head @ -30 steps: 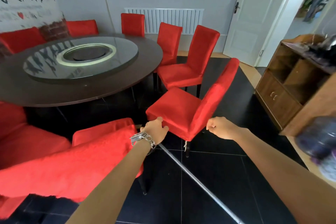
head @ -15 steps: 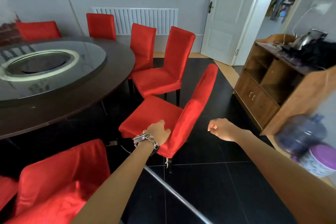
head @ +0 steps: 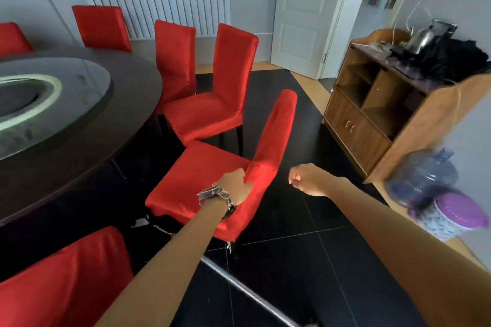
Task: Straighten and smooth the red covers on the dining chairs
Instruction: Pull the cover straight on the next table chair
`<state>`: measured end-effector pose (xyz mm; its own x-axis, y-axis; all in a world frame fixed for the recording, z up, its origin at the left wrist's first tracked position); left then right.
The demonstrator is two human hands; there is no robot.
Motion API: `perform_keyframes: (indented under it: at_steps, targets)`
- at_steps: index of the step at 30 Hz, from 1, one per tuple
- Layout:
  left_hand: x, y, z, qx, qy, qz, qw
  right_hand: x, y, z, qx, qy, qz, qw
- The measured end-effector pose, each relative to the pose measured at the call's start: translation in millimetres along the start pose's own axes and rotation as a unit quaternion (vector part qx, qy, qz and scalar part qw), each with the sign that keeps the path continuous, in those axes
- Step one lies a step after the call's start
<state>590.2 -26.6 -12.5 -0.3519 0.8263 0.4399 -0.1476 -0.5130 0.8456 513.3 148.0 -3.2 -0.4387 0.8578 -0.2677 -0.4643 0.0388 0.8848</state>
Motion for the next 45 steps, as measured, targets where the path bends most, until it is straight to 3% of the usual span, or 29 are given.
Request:
perform_keyframes:
  at_steps: [12, 20, 24, 30, 37, 45]
  targets:
    - [25.2, 11.3, -64.2, 0.007, 0.078, -0.034, 0.996, 46.6, 53.9, -90.3, -0.004, 0.087, 0.035, 0.996]
    - [76.3, -8.9, -108.1, 0.035, 0.206, 0.003, 0.978, 103.8, 100.8, -141.6, -0.029, 0.163, 0.068, 0.984]
    - [80.0, -21.1, -114.1, 0.053, 0.263, -0.031, 0.963, 118.5, 101.9, -161.8, -0.042, 0.186, 0.083, 0.978]
    - [77.4, -20.3, -123.9, 0.009, 0.266, -0.039, 0.963, 129.1, 101.4, -180.6, -0.07, 0.203, 0.104, 0.971]
    - [70.7, -8.4, -124.3, -0.054, 0.246, -0.011, 0.968, 120.7, 133.8, -206.8, -0.016, 0.202, 0.134, 0.97]
    - [59.9, -10.3, -125.1, -0.096, 0.251, 0.05, 0.962, 89.3, 147.5, -225.8, 0.083, 0.254, 0.231, 0.936]
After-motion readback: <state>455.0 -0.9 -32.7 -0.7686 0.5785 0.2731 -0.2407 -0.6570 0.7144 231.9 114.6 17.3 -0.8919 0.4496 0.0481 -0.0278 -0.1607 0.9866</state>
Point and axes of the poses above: each hand's wrist, its own z-axis away from the middle knuckle, its own y-axis out of the back of the hand, x = y × z, the point moved 8 cm from there along -z, towards the middle knuckle
